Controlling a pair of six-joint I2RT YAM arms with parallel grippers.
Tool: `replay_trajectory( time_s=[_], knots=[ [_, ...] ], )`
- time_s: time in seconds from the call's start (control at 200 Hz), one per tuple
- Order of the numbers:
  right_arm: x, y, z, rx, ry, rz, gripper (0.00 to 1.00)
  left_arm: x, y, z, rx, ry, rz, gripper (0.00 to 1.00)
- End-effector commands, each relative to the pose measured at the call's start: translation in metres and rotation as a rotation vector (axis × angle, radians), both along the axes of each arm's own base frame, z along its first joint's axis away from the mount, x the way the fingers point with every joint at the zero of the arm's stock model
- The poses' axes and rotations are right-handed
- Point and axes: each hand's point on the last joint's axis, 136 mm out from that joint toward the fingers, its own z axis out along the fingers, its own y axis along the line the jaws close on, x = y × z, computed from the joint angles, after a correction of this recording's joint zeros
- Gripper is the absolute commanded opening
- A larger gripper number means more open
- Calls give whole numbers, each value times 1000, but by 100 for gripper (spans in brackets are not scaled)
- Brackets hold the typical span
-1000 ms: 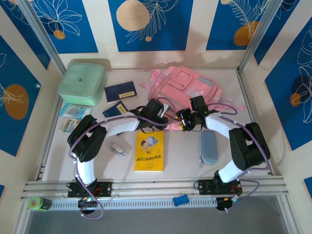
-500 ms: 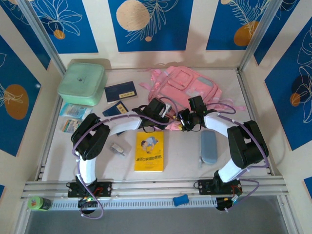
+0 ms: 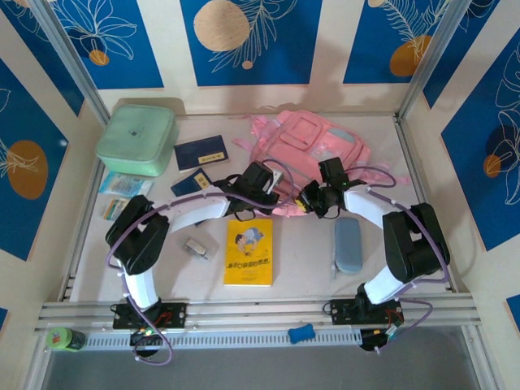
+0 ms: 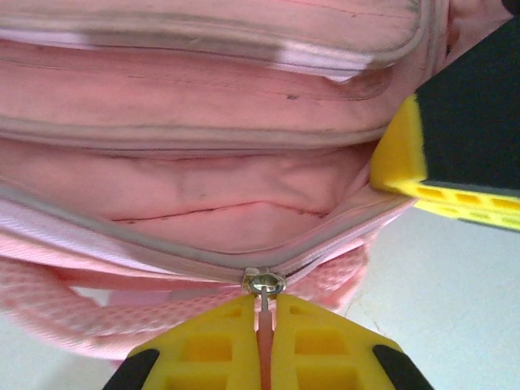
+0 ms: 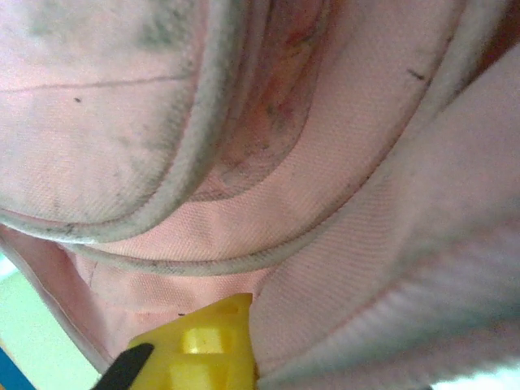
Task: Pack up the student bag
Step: Unzip the student bag at the center of the table.
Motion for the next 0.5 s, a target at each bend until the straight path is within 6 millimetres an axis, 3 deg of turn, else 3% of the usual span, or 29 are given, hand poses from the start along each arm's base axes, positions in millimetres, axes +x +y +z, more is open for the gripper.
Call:
replay_trajectory(
  time_s=[0.0, 0.2, 0.32, 0.425, 0.495],
  knots=[
    [0, -42, 4, -113, -41, -1, 4, -2, 33, 5, 64, -12, 79, 0],
    [10, -87, 23, -137, -106, -17, 1, -6, 48, -5, 96, 24, 91, 0],
    [23, -97, 36, -102, -147, -4, 2, -9, 34, -2, 27, 58, 77, 0],
    [22, -92, 46, -77, -150, 32, 14, -9, 15, 10, -62, 63, 65, 0],
    [14, -81, 53, -19, -156, 57, 31, -8, 6, 18, -89, 49, 55, 0]
  ],
)
